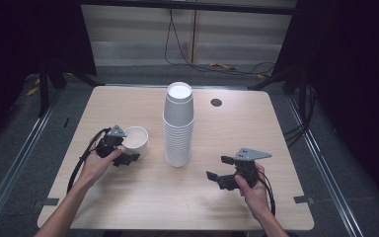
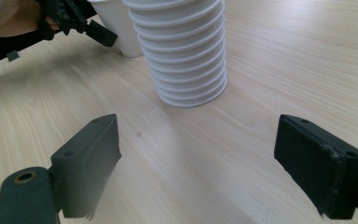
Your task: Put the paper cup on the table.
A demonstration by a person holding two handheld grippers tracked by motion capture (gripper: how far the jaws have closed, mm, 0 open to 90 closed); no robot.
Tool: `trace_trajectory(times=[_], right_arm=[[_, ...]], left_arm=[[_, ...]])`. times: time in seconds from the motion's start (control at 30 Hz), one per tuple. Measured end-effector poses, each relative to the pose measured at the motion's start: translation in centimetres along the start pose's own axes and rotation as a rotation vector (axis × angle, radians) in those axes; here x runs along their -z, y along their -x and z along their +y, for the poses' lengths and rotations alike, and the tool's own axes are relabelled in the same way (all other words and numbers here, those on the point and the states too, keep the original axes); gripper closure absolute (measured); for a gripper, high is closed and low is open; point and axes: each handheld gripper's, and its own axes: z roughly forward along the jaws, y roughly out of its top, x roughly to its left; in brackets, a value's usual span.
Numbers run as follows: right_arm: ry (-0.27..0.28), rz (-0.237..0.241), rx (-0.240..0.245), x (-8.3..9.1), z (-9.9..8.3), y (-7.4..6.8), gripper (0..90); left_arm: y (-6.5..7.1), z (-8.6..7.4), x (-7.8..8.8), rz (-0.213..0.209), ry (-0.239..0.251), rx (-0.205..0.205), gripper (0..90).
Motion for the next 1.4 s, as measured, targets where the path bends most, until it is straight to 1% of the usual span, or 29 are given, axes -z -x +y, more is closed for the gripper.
trace_trajectory(times=[0.03, 0.13, 0.17, 0.2, 0.23, 0.3, 0.33, 0.37, 0.4, 0.43, 0.47, 0.5, 0.6, 0.63, 0.67, 0.7, 0.73, 0.77, 0.8, 0.83, 0.93, 0.97, 1.03, 1.07, 1.13, 1.17, 1.23, 1.33, 1.4], right_arm=[[-0.001, -0.003, -0.003, 0.0, 0.0, 0.0, 14.4], [-0.004, -0.006, -0.003, -0.1, 0.0, 0.0, 14.4], [-0.006, -0.006, -0.004, -0.1, 0.0, 0.0, 14.4], [-0.006, -0.006, -0.004, -0.1, 0.0, 0.0, 14.4], [-0.006, -0.006, -0.003, -0.1, 0.0, 0.0, 14.4], [-0.005, -0.007, -0.003, -0.1, 0.0, 0.0, 14.4], [-0.005, -0.009, -0.003, -0.1, 0.0, 0.0, 14.4], [-0.004, -0.011, -0.005, 0.0, 0.0, 0.0, 14.4], [-0.002, -0.012, -0.003, 0.0, 0.0, 0.0, 14.5], [0.0, -0.016, -0.003, 0.0, 0.0, 0.0, 14.4], [0.0, -0.016, -0.003, 0.0, 0.0, 0.0, 14.4], [-0.002, -0.02, -0.005, 0.1, 0.0, 0.0, 14.4], [-0.001, -0.021, -0.006, 0.1, 0.0, -0.1, 14.4], [-0.002, -0.02, -0.004, 0.1, 0.0, -0.1, 14.4], [-0.002, -0.02, -0.004, 0.1, 0.0, -0.1, 14.4], [-0.001, -0.021, -0.003, 0.1, 0.0, -0.1, 14.4], [-0.002, -0.021, -0.004, 0.1, 0.0, -0.1, 14.4], [0.0, -0.023, -0.001, 0.1, 0.0, -0.1, 14.4], [-0.001, -0.025, 0.001, 0.1, 0.0, -0.1, 14.4], [0.0, -0.03, 0.0, 0.2, 0.0, -0.2, 14.4], [0.006, -0.062, -0.001, 0.5, 0.1, -0.1, 14.7], [0.011, -0.07, -0.005, 0.7, 0.1, -0.1, 14.7], [0.015, -0.08, -0.008, 0.9, 0.1, 0.0, 14.7], [0.015, -0.08, -0.008, 0.9, 0.1, 0.0, 14.7], [0.023, -0.11, -0.012, 1.1, 0.1, -0.1, 15.2], [0.029, -0.116, -0.014, 1.1, 0.1, -0.2, 15.2], [0.033, -0.114, -0.011, 1.2, 0.0, -0.5, 15.3], [0.036, -0.116, -0.006, 1.4, -0.3, -0.8, 15.2], [0.039, -0.116, -0.005, 1.5, -0.5, -0.9, 15.0]], left_arm=[[0.1, -0.1, 0.2, 0.011, 0.003, -0.007, 15.7], [0.3, -0.3, 0.7, 0.026, 0.012, -0.009, 15.7], [0.3, -0.4, 0.9, 0.024, 0.015, 0.001, 15.7], [0.3, -0.5, 1.0, 0.023, 0.024, -0.003, 15.7], [0.3, -0.6, 1.2, 0.022, 0.022, -0.004, 15.7], [0.4, -0.8, 1.3, 0.016, 0.029, -0.001, 15.7], [0.5, -0.9, 1.5, 0.016, 0.023, 0.002, 15.7], [0.5, -1.0, 1.6, 0.019, 0.024, 0.009, 15.7], [0.5, -1.1, 1.7, 0.02, 0.029, 0.007, 15.7], [0.6, -1.2, 1.8, 0.022, 0.032, 0.016, 15.7], [0.6, -1.2, 1.8, 0.022, 0.032, 0.016, 15.7], [0.6, -1.4, 2.0, 0.01, 0.037, 0.03, 15.8], [0.8, -1.8, 2.3, 0.018, 0.038, 0.045, 15.8], [0.9, -1.8, 2.4, 0.013, 0.043, 0.046, 15.8], [1.1, -2.0, 2.6, -0.001, 0.052, 0.049, 15.8], [1.3, -2.2, 2.9, 0.0, 0.057, 0.042, 15.8], [1.5, -2.4, 3.1, 0.017, 0.072, 0.032, 16.0], [1.6, -2.5, 3.3, 0.026, 0.082, 0.034, 16.1], [1.7, -2.7, 3.4, 0.034, 0.091, 0.027, 16.3], [1.7, -2.7, 3.5, 0.026, 0.092, 0.032, 16.3], [2.1, -3.0, 4.2, 0.022, 0.134, 0.056, 16.3], [2.1, -3.0, 4.3, 0.022, 0.136, 0.045, 16.3], [2.5, -3.2, 4.5, 0.008, 0.147, 0.049, 16.3], [2.5, -3.2, 4.5, 0.008, 0.147, 0.049, 16.3], [3.3, -3.5, 4.7, 0.006, 0.164, 0.037, 16.3], [3.5, -3.6, 4.8, -0.01, 0.17, 0.031, 16.3], [4.1, -3.5, 5.0, -0.016, 0.176, 0.011, 16.3], [5.0, -3.5, 5.2, -0.023, 0.181, 0.002, 16.3], [5.5, -3.8, 5.1, -0.04, 0.2, 0.033, 16.3]])
